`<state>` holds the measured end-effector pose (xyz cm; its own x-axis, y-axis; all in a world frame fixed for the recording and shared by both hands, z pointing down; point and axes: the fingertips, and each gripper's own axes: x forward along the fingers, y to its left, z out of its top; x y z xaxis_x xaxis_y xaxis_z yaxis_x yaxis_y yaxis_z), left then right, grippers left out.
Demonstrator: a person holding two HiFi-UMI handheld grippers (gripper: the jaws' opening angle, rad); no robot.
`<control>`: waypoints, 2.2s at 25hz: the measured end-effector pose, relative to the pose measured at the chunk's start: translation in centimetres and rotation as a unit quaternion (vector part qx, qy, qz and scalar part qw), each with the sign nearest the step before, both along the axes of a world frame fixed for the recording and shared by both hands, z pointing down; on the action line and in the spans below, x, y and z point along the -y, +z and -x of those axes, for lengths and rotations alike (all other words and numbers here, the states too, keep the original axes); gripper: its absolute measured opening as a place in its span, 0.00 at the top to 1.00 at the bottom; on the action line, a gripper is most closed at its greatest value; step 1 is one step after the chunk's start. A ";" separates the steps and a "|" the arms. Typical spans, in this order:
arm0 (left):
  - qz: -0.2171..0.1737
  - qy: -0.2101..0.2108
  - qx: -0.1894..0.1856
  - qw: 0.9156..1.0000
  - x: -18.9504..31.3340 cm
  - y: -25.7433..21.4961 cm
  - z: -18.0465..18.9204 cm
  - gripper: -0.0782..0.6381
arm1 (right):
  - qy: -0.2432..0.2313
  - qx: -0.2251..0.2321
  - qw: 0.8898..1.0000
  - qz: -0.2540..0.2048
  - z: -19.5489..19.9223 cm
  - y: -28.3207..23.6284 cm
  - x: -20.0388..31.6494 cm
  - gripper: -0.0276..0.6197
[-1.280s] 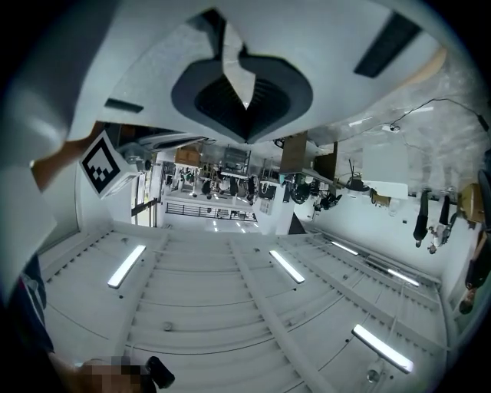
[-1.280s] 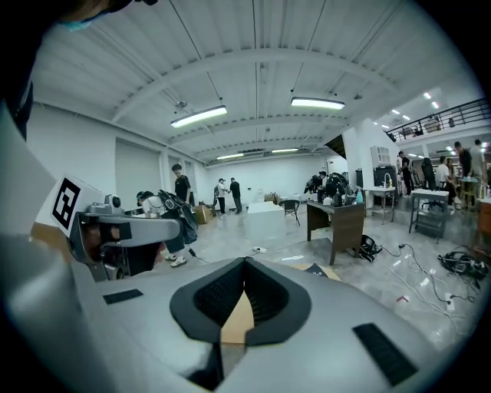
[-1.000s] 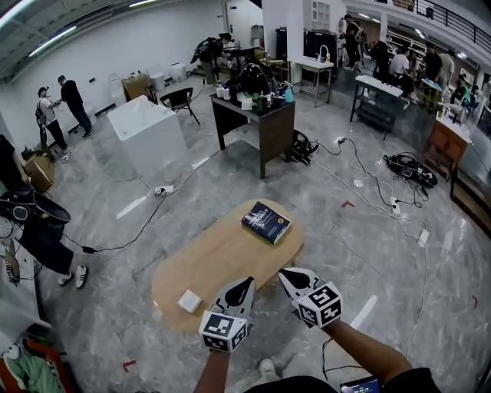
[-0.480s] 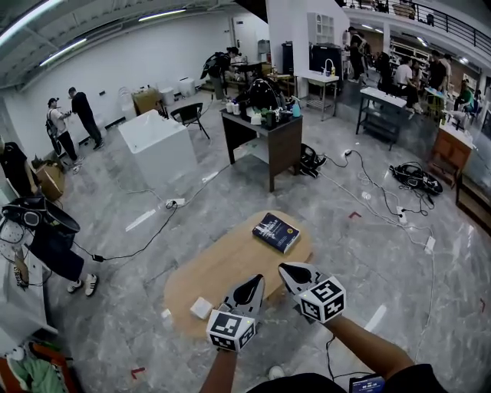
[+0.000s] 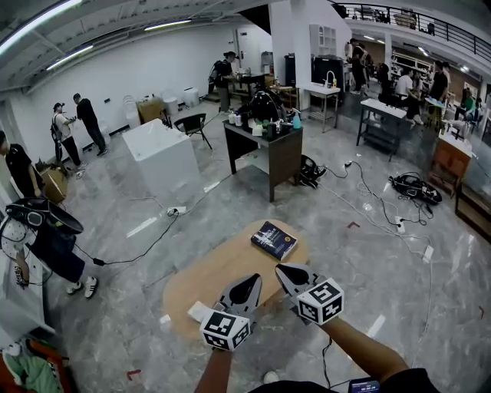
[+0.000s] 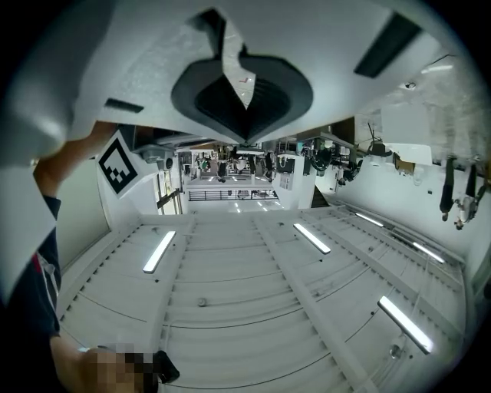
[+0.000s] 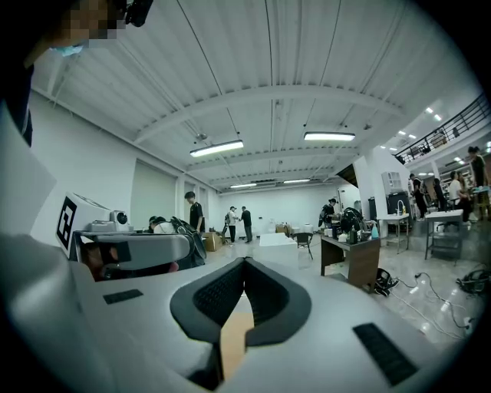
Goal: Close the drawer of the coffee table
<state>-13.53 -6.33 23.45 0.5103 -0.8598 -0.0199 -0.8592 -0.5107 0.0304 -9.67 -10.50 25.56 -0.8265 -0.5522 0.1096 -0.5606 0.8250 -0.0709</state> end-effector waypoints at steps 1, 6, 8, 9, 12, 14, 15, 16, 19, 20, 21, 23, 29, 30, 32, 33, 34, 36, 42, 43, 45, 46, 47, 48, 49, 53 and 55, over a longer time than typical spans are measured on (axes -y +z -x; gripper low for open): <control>-0.001 0.000 -0.002 1.000 -0.2 -0.2 -0.3 0.89 | 0.000 0.000 1.000 -0.001 -0.4 -0.2 -0.2 0.94; -0.008 0.001 -0.002 1.000 -1.4 -1.1 -2.2 0.89 | 0.001 0.000 1.000 -0.007 -2.2 -1.0 -1.4 0.94; -0.010 0.000 -0.002 1.000 -2.1 -1.4 -2.9 0.89 | -0.001 0.000 1.000 -0.008 -2.9 -1.2 -2.2 0.94; -0.012 0.000 -0.001 1.000 -2.5 -1.6 -3.3 0.89 | -0.002 0.000 1.000 -0.010 -3.2 -1.5 -2.6 0.94; -0.016 -0.001 0.000 1.000 -3.6 -2.6 -4.2 0.89 | -0.004 0.002 1.000 -0.016 -4.1 -2.4 -3.8 0.94; -0.018 0.005 -0.004 1.000 -4.1 -3.3 -4.9 0.89 | -0.003 0.006 1.000 -0.019 -4.7 -3.2 -4.3 0.94; -0.018 0.008 -0.007 1.000 -4.2 -3.5 -5.3 0.89 | -0.003 0.009 1.000 -0.021 -5.1 -3.4 -4.5 0.94; -0.018 0.011 -0.011 1.000 -4.4 -3.6 -5.7 0.89 | -0.004 0.013 1.000 -0.023 -5.4 -3.6 -4.7 0.94; -0.020 0.013 -0.008 1.000 -4.9 -4.2 -6.5 0.89 | -0.006 0.022 0.999 -0.027 -6.1 -4.2 -5.3 0.94; -0.021 0.014 -0.005 1.000 -5.1 -4.5 -6.7 0.89 | -0.006 0.022 0.999 -0.029 -6.3 -4.4 -5.5 0.94; -0.022 0.014 -0.002 1.000 -5.3 -4.7 -6.9 0.89 | -0.005 0.022 0.999 -0.030 -6.5 -4.6 -5.8 0.94; -0.024 0.011 0.000 1.000 -5.7 -5.0 -7.3 0.89 | -0.004 0.025 0.999 -0.032 -7.0 -4.9 -6.3 0.94; -0.028 0.010 0.003 1.000 -7.4 -4.9 -9.1 0.89 | -0.007 0.024 0.999 -0.034 -8.6 -4.7 -7.7 0.94; -0.028 0.010 0.005 1.000 -7.6 -5.0 -9.4 0.89 | -0.008 0.025 0.999 -0.035 -8.8 -4.8 -8.0 0.94; -0.029 0.010 0.008 0.999 -8.3 -5.2 -10.0 0.89 | -0.010 0.026 0.999 -0.038 -9.2 -5.1 -8.6 0.94; -0.029 0.011 0.009 0.999 -8.6 -5.2 -10.4 0.89 | -0.011 0.027 0.999 -0.039 -9.5 -5.2 -8.9 0.94; -0.029 0.011 0.009 0.999 -9.0 -5.2 -10.7 0.89 | -0.013 0.028 0.999 -0.041 -9.7 -5.3 -9.3 0.94; -0.028 0.011 0.008 1.000 -9.8 -5.1 -11.2 0.89 | -0.016 0.028 0.999 -0.044 -10.1 -5.4 -10.0 0.94; -0.030 0.006 0.004 1.000 -11.8 -5.6 -12.5 0.89 | -0.024 0.029 0.998 -0.050 -11.3 -6.2 -12.1 0.94; -0.030 0.006 0.004 1.000 -12.2 -5.7 -12.7 0.89 | -0.024 0.029 0.998 -0.049 -11.4 -6.3 -12.6 0.94; -0.030 0.006 0.004 1.000 -13.0 -5.8 -13.1 0.89 | -0.025 0.028 0.998 -0.049 -11.7 -6.4 -13.4 0.94; -0.030 0.006 0.004 1.000 -13.4 -5.7 -13.3 0.89 | -0.026 0.028 0.998 -0.049 -11.9 -6.3 -13.8 0.94; -0.031 0.005 0.004 1.000 -13.7 -5.7 -13.5 0.89 | -0.026 0.028 0.998 -0.050 -12.1 -6.3 -14.1 0.94; -0.031 0.005 0.004 1.000 -14.0 -5.7 -13.7 0.89 | -0.027 0.028 0.998 -0.051 -12.3 -6.3 -14.5 0.94; -0.031 0.005 0.004 1.000 -14.3 -5.7 -13.9 0.89 | -0.027 0.028 0.998 -0.051 -12.5 -6.3 -14.8 0.94; -0.032 0.004 0.003 0.999 -15.6 -5.7 -14.3 0.89 | -0.029 0.022 0.998 -0.049 -13.0 -6.1 -16.1 0.94; -0.032 0.003 0.002 0.999 -16.0 -5.7 -14.3 0.89 | -0.030 0.020 0.998 -0.050 -13.1 -6.1 -16.6 0.94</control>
